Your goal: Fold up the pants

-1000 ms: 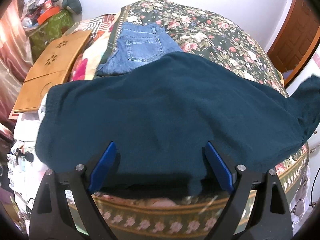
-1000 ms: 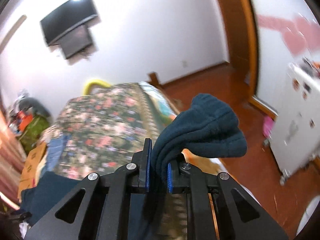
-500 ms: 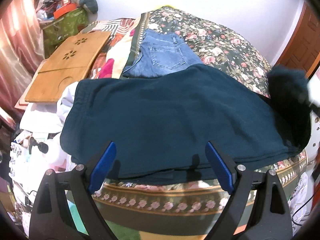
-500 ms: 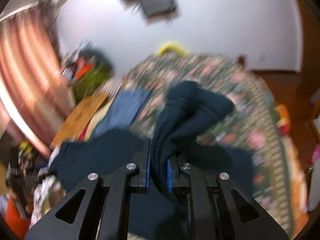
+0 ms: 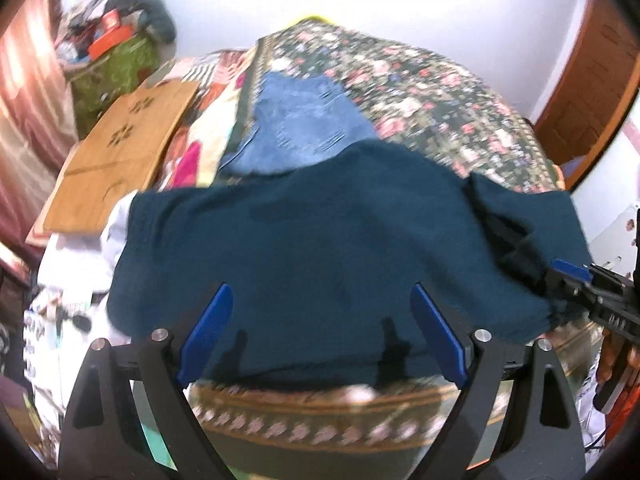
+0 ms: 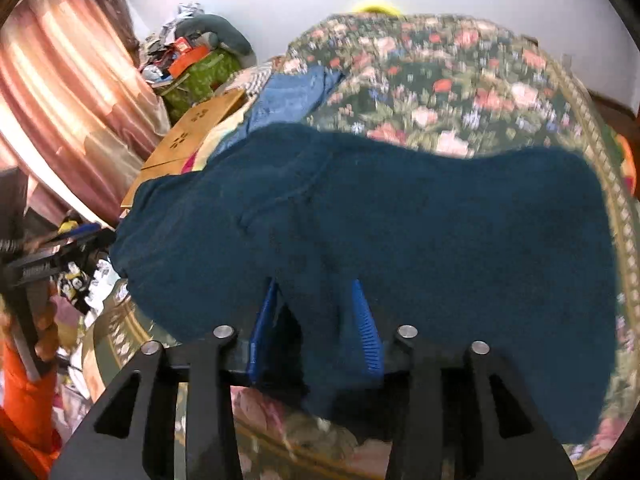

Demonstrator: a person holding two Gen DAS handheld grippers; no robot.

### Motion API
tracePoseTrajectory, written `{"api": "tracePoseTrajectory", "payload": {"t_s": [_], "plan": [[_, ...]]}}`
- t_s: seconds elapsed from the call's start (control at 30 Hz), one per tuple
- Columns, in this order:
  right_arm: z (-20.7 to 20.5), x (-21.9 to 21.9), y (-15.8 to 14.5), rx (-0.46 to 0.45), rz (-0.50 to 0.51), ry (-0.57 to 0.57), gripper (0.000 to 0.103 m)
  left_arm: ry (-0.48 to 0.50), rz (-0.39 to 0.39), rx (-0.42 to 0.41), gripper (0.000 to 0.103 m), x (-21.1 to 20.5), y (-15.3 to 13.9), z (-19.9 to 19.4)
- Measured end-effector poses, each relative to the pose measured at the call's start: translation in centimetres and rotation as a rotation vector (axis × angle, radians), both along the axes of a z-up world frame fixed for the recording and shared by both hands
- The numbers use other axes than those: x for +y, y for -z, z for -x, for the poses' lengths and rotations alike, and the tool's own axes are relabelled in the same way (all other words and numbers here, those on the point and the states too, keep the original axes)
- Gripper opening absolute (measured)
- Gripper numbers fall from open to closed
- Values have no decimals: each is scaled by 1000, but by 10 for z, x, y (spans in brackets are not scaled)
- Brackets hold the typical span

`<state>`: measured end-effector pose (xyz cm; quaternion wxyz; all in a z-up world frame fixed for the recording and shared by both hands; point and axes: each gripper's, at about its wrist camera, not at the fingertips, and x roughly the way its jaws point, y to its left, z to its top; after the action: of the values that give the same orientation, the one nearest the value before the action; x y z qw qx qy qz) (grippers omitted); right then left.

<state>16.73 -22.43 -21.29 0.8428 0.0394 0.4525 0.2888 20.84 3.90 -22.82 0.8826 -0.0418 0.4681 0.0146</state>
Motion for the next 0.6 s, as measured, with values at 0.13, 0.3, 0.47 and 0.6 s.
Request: {"api": "tracePoseTrajectory", "payload": {"t_s": [0.13,0.3,0.47,0.6], "plan": [[7,-23,-14,-61,-26,51,37,68,22,-25,91,-29,-15,-25],[-5,-61,-31,-118,-5,167,38,137,58,-17,91,-67,-19,-56],[-28,-87,-24,-125,58,235,38,192,54,7,91,-108,-9,-83],[-44,-95,4,-48,70,249,38,229,-2,58,91,-138,14,-99]]}}
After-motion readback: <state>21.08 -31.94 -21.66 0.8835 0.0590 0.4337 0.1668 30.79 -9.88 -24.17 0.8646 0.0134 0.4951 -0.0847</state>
